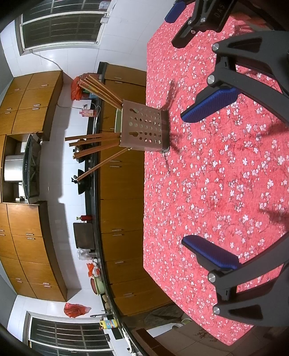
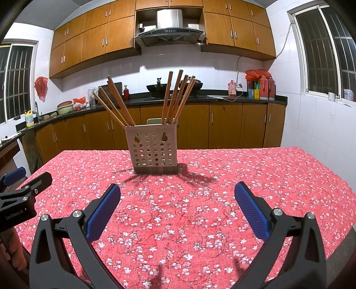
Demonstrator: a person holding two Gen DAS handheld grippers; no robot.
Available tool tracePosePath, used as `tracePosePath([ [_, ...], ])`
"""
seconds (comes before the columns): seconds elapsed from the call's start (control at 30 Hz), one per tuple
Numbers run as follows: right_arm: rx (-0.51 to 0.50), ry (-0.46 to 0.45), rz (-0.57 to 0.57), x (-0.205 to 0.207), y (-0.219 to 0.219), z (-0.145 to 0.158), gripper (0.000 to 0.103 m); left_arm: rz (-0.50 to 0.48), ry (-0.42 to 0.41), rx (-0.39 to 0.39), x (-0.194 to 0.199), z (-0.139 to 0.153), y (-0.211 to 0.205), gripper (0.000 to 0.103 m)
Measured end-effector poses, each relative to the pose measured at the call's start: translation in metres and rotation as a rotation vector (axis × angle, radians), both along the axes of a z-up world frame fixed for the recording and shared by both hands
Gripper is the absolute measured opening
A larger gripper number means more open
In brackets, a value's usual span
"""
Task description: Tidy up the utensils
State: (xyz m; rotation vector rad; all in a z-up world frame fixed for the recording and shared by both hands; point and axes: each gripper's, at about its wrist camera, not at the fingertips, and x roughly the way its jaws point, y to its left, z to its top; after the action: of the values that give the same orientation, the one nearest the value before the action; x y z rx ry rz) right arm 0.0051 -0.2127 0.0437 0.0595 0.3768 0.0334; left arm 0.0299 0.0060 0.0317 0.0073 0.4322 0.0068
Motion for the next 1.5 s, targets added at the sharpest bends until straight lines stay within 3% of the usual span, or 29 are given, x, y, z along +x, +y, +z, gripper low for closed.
tracePosePath([
  [1.5, 0.003, 0.005, 0.000, 0.0006, 0.0004, 0.0000, 0.101, 0.001, 0.010, -0.008, 0.0047, 0.0048, 0.0069, 0.099],
])
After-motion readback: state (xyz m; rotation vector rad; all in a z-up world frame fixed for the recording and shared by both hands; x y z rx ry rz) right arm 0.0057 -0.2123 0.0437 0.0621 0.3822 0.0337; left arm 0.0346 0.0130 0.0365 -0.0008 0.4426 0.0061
